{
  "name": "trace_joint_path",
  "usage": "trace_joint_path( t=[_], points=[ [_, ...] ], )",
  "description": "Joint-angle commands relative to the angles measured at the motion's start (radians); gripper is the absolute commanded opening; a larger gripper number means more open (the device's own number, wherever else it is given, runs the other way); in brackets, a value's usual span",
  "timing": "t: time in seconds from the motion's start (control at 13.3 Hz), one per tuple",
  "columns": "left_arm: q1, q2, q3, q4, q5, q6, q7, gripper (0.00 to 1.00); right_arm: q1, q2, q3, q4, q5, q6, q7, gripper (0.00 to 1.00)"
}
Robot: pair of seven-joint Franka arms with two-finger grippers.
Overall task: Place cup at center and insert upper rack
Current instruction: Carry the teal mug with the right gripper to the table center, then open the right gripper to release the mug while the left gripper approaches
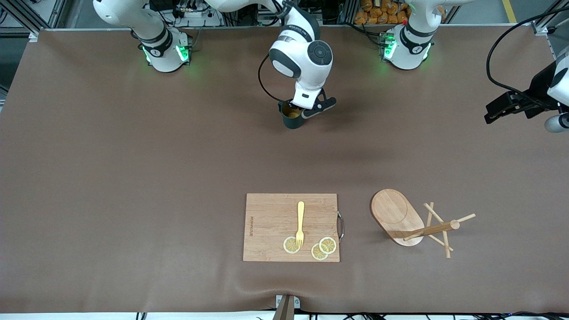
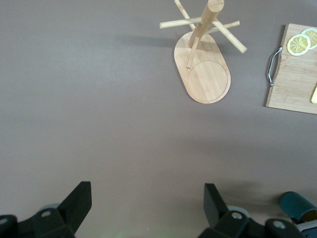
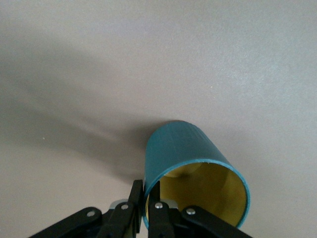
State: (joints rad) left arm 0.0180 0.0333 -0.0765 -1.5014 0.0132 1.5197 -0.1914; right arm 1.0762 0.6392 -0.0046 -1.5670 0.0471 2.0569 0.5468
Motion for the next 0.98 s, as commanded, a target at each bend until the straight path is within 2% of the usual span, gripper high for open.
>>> trace_joint_path(
  t=[0.0,0.15,0.6,0.9],
  points=[
    [-0.003,0.003,-0.002,0.000,-0.010,0.013,0.006,1.00,0.030,0.005,-0.011,0.012,-0.064,0.000,0.009,0.00],
    [-0.013,0.003,-0.008,0.001,-0.012,0.010,0.001,1.00,0.034,0.005,-0.011,0.012,-0.064,0.014,0.009,0.02],
    [-0.015,-0.006,-0.017,0.004,-0.007,0.011,0.003,1.00,0.030,0.002,-0.011,0.028,-0.064,0.014,0.005,0.48],
    [-0.013,-0.004,-0.101,-0.003,-0.012,0.008,-0.100,1.00,-0.004,-0.059,-0.011,0.047,-0.053,-0.020,-0.057,0.75]
  ],
)
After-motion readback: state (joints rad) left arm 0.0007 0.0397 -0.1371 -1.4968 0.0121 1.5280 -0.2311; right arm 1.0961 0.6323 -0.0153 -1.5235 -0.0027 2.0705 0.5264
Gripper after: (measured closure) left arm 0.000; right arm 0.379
